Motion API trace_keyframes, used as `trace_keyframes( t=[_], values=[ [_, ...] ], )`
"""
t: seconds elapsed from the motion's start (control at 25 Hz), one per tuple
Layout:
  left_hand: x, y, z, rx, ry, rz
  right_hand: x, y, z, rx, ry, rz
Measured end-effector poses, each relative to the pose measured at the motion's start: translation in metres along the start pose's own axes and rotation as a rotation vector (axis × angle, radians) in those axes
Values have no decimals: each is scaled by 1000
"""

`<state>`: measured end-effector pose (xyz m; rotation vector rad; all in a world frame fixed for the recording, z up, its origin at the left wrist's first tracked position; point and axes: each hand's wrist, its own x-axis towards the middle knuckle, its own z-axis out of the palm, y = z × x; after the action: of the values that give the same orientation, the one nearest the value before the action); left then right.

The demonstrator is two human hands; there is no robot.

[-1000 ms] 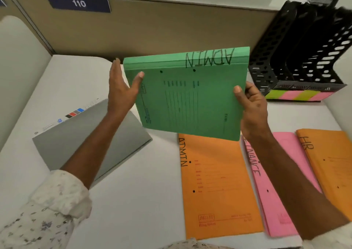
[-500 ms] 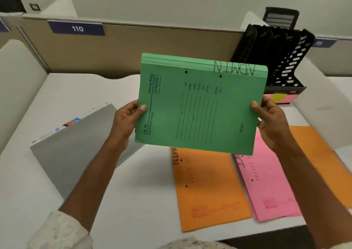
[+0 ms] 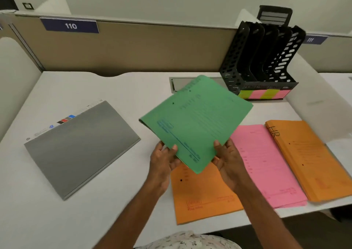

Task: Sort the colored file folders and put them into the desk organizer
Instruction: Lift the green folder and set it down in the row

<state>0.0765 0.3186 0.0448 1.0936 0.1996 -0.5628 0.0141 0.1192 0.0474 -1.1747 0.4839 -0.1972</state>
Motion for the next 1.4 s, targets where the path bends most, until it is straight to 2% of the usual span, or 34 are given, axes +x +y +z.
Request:
trace_keyframes(
  t=[0.16,0.32,0.44,0.52,0.68,0.88,1.04,1.16,1.4],
  values=[
    [-24,-26,-4,61,-90,-37,3,3,-17,-52,23,8],
    [-31,-19,-41,133,67,-3,5,-5,-52,-135,-67,107],
    [-42,-28,-62,369,63,-34,5,3,-82,-275,-124,185],
    [-51,-47,-65,550,57,-124,7,14,-98,-452,-88,196],
    [-71,-101,-56,903,130,-161,3,30,-106,-924,-161,5],
    [-95,-127,-37,1112,226,-95,-16,51,-115,-1353,-208,-98],
    [-103,-134,-32,1255,224,-26,-43,82,-116,-1619,-306,-258],
    [-109,-142,-28,1218,207,37,-54,104,-124,-1661,-385,-180],
    [-113,-149,-26,1182,228,155,-55,110,-133,-1572,-342,-220]
  ],
)
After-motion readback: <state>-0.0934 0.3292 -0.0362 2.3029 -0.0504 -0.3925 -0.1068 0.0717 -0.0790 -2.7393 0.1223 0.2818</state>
